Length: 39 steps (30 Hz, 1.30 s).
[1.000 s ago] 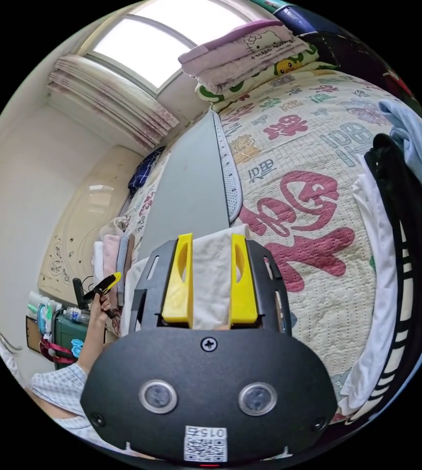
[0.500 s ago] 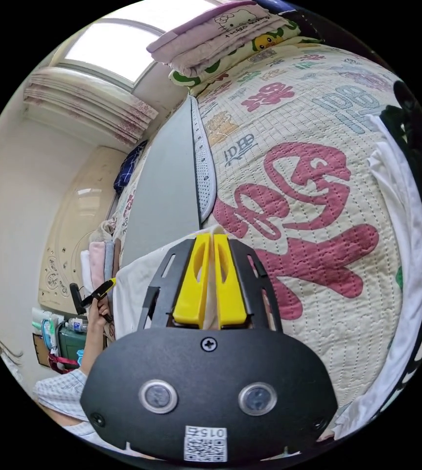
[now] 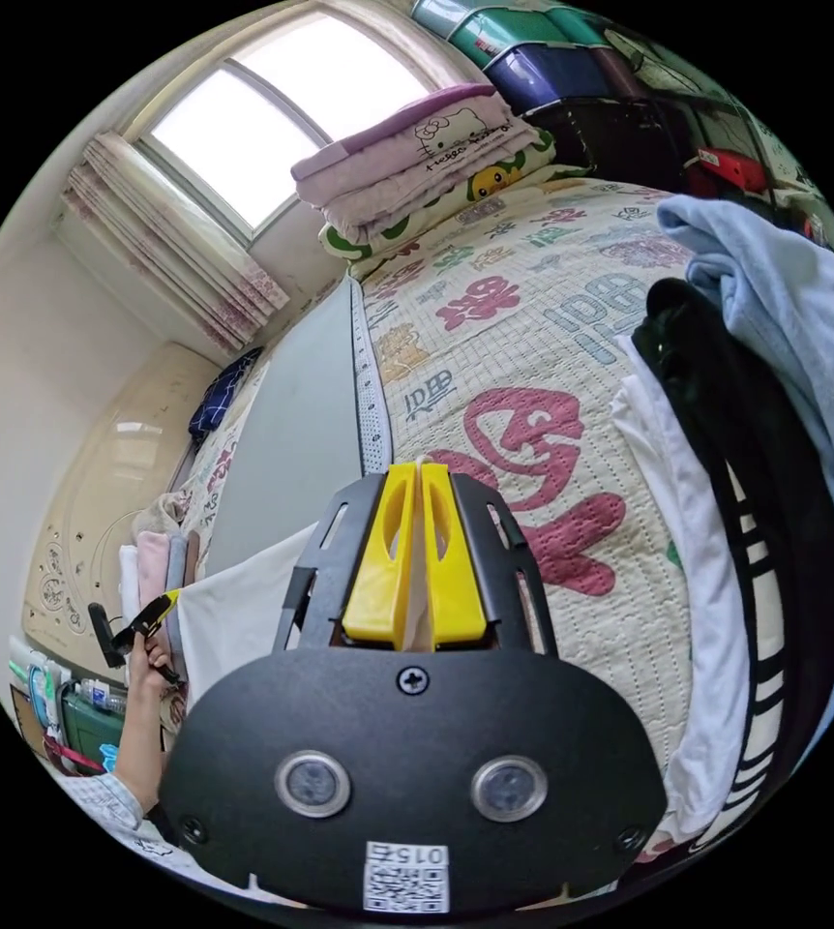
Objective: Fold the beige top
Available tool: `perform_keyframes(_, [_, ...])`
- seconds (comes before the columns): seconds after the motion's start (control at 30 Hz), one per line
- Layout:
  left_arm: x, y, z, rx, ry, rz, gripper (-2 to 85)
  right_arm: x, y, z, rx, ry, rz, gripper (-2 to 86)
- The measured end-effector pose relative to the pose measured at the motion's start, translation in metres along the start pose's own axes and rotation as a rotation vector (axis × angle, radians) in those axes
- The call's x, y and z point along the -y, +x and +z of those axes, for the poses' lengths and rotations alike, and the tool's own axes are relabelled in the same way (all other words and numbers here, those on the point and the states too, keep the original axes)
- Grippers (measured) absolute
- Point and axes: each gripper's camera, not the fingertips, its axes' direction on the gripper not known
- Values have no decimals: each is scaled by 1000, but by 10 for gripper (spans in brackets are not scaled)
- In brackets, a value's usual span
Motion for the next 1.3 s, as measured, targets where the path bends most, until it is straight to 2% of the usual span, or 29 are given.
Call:
perform_keyframes(0.13, [1, 0, 10, -20, -55, 21, 12, -27, 33, 23, -20, -20, 21, 28])
perform_keyframes(0.2, [-2, -5, 6, -26, -39, 4, 27, -45, 52, 17, -73, 48, 84, 40])
perform_keyframes(0.3, [-6, -16, -1, -49, -18, -38, 48, -79, 78, -1, -20, 155, 130, 45])
perform_keyframes(0.4, [-10, -19, 4, -51, -51, -30, 59, -113, 52, -24, 24, 222, -87, 44])
perform_keyframes(0.43, [-11, -19, 8, -32, -68, -23, 64, -130, 27, -30, 3, 223, -245, 45])
perform_keyframes(0.5, [-12, -17, 11, -11, -75, -20, 69, -166, -10, -29, -7, 187, -460, 44])
perform_keyframes(0.57, [-17, -16, 11, 0, -41, -12, 72, -237, -46, -20, 139, 76, -633, 44])
perform_keyframes(0.67, [-21, -15, 17, 7, -57, 10, 79, -342, -77, 1, 271, -18, -744, 49])
perform_keyframes(0.87, [-19, -19, 20, -56, -51, -25, 84, -472, -115, 76, 200, -298, -942, 107])
perform_keyframes(1.0, [-18, -13, 28, 11, -78, 3, 79, -496, -109, 103, 80, -320, -1005, 101])
perform_keyframes(1.17, [-16, 0, 48, 141, -106, 42, 41, -518, -80, 143, -4, -467, -996, 87])
perform_keyframes(1.3, [-15, 3, 47, 119, -87, 43, 11, -521, -60, 143, -44, -464, -955, 16])
